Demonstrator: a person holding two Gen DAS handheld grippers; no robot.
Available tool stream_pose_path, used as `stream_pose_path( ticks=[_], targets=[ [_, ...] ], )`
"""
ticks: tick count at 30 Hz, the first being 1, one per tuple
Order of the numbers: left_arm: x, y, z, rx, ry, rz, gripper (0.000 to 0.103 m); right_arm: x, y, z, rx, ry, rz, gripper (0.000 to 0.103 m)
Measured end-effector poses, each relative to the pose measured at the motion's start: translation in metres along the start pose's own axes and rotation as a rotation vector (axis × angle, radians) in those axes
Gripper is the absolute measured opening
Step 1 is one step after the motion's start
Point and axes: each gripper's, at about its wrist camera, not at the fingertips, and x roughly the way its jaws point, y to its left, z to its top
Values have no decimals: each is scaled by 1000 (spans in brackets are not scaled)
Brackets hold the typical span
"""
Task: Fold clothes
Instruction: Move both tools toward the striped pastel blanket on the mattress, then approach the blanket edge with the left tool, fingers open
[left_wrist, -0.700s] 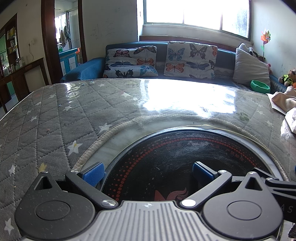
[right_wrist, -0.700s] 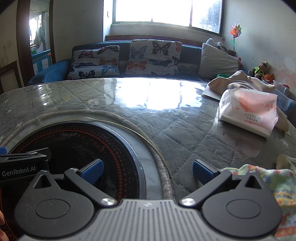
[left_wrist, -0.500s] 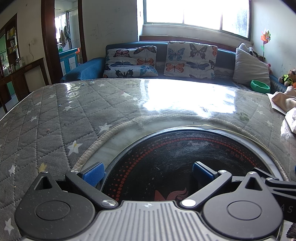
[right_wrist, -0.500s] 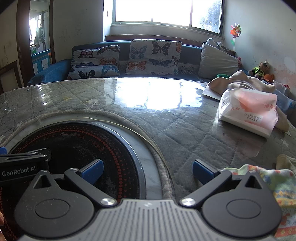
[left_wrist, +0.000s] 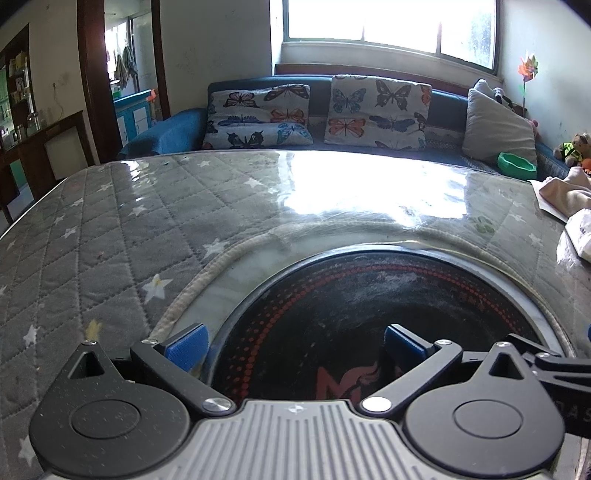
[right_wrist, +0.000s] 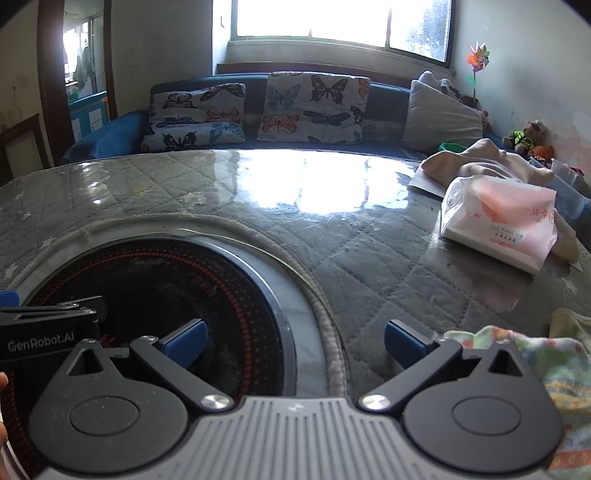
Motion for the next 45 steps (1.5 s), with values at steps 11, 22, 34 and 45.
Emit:
stream_pose_path(
  ticks=[11, 22, 34, 45],
  targets=[
    [-56, 0, -12, 0, -25, -63, 103, -64, -10, -9, -40, -94, 60, 103],
    [-130, -17, -21, 63, -42, -158, 103, -144, -41, -35, -72, -194, 103, 103],
    [-228, -58, -7, 233, -129, -315, 103, -247, -105, -41, -99, -257, 81, 103],
    [-295, -87, 29, 380, -223, -343, 103, -341, -205, 4, -252, -242, -91, 103]
  ],
)
